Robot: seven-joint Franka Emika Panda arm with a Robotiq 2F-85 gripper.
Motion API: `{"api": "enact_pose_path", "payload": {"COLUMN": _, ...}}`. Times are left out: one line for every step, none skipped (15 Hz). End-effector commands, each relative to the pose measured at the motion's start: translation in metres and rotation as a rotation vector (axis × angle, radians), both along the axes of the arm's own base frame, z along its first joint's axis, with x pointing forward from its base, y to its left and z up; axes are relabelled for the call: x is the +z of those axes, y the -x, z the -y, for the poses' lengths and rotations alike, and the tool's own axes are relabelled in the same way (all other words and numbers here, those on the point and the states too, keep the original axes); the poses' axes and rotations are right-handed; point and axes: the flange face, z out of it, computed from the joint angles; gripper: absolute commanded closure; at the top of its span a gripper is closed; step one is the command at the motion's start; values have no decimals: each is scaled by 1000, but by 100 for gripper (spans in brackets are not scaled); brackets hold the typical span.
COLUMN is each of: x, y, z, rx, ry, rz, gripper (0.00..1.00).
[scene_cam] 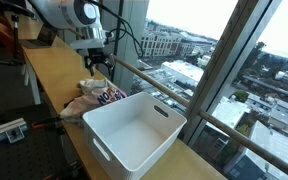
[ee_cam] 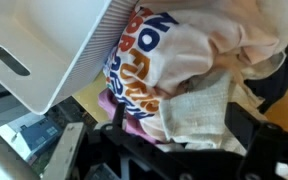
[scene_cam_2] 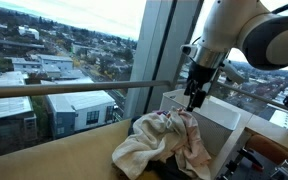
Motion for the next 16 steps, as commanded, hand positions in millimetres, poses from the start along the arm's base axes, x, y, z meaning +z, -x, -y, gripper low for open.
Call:
{"api": "enact_pose_path", "payload": {"x": -53, "y": 47, "z": -17, "rx": 90, "ry": 36, "rz": -2, "gripper": 0}}
{"api": "enact_pose_path", "payload": {"x": -69, "y": 63, "z": -26, "rx": 126, "ry": 48, "rz": 9, "gripper": 0}}
{"api": "enact_pose_path", "payload": {"x": -84, "y": 80, "z": -33, "rx": 173, "ry": 64, "rz": 31, "gripper": 0}}
{"api": "enact_pose_path", "payload": {"x": -94, "y": 95, "z": -40, "rx": 215, "ry": 86, "rz": 53, "gripper": 0}}
{"api": "enact_pose_path", "payload": {"x": -100, "y": 111, "z": -45, "rx": 258, "ry": 115, "rz": 81, "gripper": 0}}
{"api": "enact_pose_path", "payload": {"x": -106, "y": 123, "z": -47, "rx": 289, "ry": 138, "rz": 108, "gripper": 0}}
{"api": "enact_pose_path", "payload": {"x": -110, "y": 133, "z": -49, "rx": 309, "ry": 168, "rz": 142, "gripper": 0}}
{"api": "enact_pose_path", "payload": {"x": -112, "y": 141, "z": -48, "rx": 330, "ry": 190, "rz": 179, "gripper": 0}}
{"api": "enact_pose_path", "payload": {"x": -114, "y": 146, "z": -47, "rx": 345, "ry": 208, "rz": 211, "gripper": 0}}
{"api": "enact_pose_path", "payload": {"x": -117, "y": 149, "z": -46, "rx": 355, "ry": 218, "rz": 235, "gripper": 0}}
{"api": "enact_pose_path", "payload": {"x": -120, "y": 151, "z": -46, "rx": 364, "ry": 226, "rz": 251, "gripper": 0}}
{"api": "enact_pose_path", "payload": {"x": -123, "y": 152, "z": -46, "rx": 372, "ry": 233, "rz": 264, "gripper": 0}}
{"api": "enact_pose_path", "payload": {"x": -124, "y": 153, "z": -47, "rx": 379, "ry": 239, "rz": 277, "gripper": 0}}
{"api": "enact_pose_path", "payload": {"x": -124, "y": 153, "z": -48, "rx": 380, "ry": 242, "rz": 289, "gripper": 0}}
{"api": "enact_pose_path", "payload": {"x": -122, "y": 150, "z": -47, "rx": 375, "ry": 243, "rz": 297, "gripper": 0}}
{"api": "enact_pose_path", "payload": {"x": -120, "y": 146, "z": -45, "rx": 367, "ry": 246, "rz": 305, "gripper": 0}}
